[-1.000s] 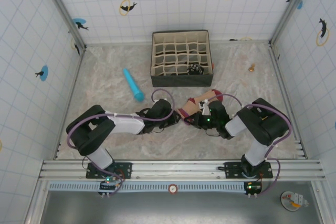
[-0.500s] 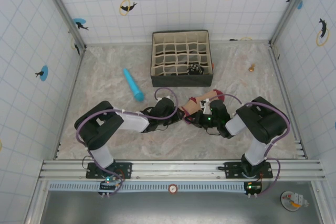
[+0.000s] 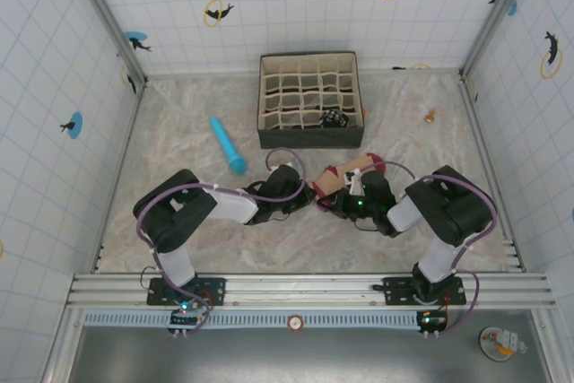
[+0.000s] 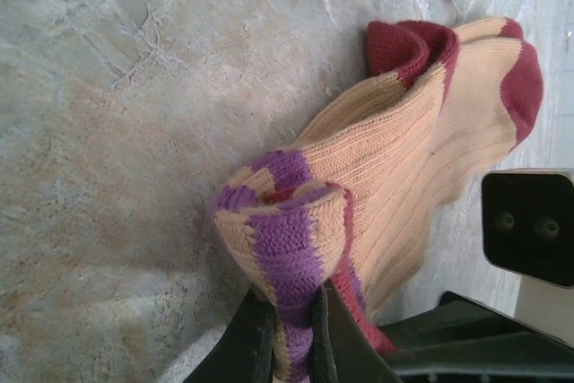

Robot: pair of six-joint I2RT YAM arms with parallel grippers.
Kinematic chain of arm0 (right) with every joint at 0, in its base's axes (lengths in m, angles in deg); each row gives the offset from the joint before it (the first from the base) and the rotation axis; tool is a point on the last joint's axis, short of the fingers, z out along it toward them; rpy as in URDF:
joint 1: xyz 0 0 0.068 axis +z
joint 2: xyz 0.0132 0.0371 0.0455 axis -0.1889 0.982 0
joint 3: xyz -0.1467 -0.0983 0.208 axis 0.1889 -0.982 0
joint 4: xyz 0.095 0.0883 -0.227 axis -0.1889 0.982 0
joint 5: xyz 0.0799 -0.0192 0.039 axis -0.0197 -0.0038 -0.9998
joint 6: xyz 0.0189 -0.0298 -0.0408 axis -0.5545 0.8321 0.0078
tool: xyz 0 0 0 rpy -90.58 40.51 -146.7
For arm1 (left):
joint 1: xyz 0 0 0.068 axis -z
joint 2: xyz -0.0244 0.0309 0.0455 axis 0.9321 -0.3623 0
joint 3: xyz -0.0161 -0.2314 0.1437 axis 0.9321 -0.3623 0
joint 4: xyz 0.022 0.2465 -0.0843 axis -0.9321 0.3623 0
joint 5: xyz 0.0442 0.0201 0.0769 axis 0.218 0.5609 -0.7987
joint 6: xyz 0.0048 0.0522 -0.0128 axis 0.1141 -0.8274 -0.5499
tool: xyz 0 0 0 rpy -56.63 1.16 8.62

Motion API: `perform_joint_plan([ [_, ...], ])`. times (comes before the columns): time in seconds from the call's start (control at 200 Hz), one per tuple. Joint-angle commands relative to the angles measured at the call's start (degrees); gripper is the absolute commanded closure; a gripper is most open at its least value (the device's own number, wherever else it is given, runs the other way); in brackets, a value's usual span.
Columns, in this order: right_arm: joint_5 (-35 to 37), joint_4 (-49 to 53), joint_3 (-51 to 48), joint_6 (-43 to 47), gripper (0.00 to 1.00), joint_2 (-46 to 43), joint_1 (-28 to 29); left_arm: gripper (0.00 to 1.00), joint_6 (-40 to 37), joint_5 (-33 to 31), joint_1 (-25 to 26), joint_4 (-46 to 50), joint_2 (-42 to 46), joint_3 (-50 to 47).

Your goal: Roll the socks

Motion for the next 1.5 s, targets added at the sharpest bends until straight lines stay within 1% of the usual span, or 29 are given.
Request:
perform_joint_plan([
  [0.0,3.9,13.9,-1.3,5.6,0.70,-3.7,-0.5,1.00,-1.2,-1.4,-0.7,13.7,0.7,0.2],
  [0.125,4.1,22.8,1.9,13.5,0.57,-9.3,-0.3,1.00,-3.5,-1.1,-1.4,21.2,2.7,2.2],
  [0.25,9.5,32.1,4.3,23.7,0.53,-16.7,1.8,1.00,-5.3,-0.1,-2.3,26.4,4.5,3.5],
  [0.35,20.0,39.1,6.6,33.6,0.49,-21.6,7.0,1.00,-5.6,0.6,-2.7,28.5,6.1,3.8],
  [0.455,28.1,41.7,7.2,40.2,0.49,-23.9,12.4,1.00,-5.4,2.4,-3.3,29.6,6.8,3.9],
  [0.56,36.3,41.2,6.8,45.6,0.48,-25.0,18.4,1.00,-5.3,8.9,-4.8,30.0,4.5,5.5],
  [0.611,40.3,40.5,6.6,48.0,0.48,-25.1,21.6,1.00,-6.2,11.2,-4.9,32.5,2.6,8.0],
  [0.671,44.4,40.0,6.9,50.3,0.47,-24.4,24.7,1.00,-7.7,11.9,-4.7,35.0,1.4,10.2],
  [0.781,50.5,38.8,7.6,53.7,0.47,-22.7,29.4,1.00,-6.8,12.6,-5.0,36.8,1.2,10.0],
  [0.876,54.4,35.7,6.8,56.9,0.47,-21.8,32.9,1.00,-7.2,10.4,-5.0,39.6,1.0,10.2],
  [0.931,56.1,34.0,6.6,58.1,0.47,-21.0,34.2,1.00,-9.3,10.3,-5.0,40.3,1.1,10.6],
  [1.056,59.4,31.8,7.4,61.6,0.47,-18.3,37.1,1.00,-10.1,3.2,-4.2,43.0,3.0,10.8],
  [1.106,61.8,30.0,7.5,63.1,0.47,-16.9,38.5,1.00,-9.9,1.8,-4.2,43.2,4.1,10.5],
  [1.146,63.6,29.0,8.1,63.7,0.47,-15.5,39.2,1.00,-9.6,1.5,-4.1,42.9,4.6,10.2],
  [1.306,66.4,25.3,10.0,67.3,0.47,-9.9,40.8,1.00,-9.1,1.1,-4.1,42.3,5.5,9.6],
  [1.491,68.7,21.1,11.9,70.2,0.47,-4.6,42.4,1.00,-8.4,2.5,-4.2,41.8,5.8,8.8],
])
